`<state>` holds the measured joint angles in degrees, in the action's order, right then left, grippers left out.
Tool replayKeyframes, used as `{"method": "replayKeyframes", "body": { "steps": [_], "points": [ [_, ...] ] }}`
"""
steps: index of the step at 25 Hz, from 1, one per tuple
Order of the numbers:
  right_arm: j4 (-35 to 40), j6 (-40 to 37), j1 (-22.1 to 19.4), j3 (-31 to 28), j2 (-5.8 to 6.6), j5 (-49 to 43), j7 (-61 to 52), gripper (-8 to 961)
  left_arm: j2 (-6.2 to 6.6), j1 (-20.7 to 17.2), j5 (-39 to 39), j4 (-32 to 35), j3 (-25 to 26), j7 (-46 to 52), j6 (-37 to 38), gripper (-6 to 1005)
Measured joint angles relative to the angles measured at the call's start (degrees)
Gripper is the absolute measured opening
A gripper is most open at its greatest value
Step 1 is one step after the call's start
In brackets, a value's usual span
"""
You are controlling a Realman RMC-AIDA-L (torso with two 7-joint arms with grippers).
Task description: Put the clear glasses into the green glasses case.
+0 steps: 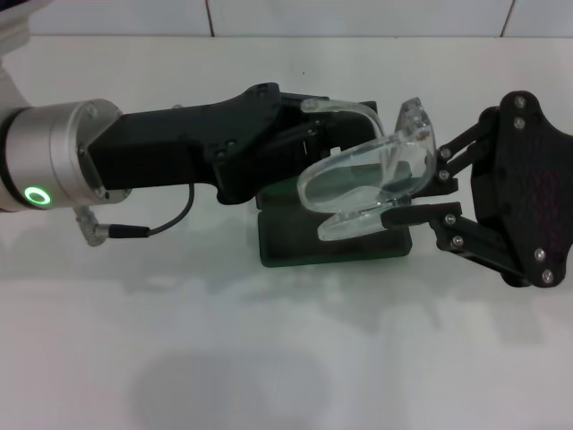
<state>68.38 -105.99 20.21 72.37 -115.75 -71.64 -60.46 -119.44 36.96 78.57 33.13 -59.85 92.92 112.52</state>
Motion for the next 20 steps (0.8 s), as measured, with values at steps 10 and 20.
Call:
{"method": "replayKeyframes", "body": {
  "steps": [10,20],
  "points": [
    [0.0,0.0,0.0,0.0,0.00,0.0,0.1,57,0.00,0.0,0.0,0.0,0.0,0.0,0.8,56],
    [0.0,0.1,0.0,0.2,0.00,0.0,0.1,57,0.21,-0.1,0.1,-0.6,2.4,-0.6,-0.7,57]
  ]
}}
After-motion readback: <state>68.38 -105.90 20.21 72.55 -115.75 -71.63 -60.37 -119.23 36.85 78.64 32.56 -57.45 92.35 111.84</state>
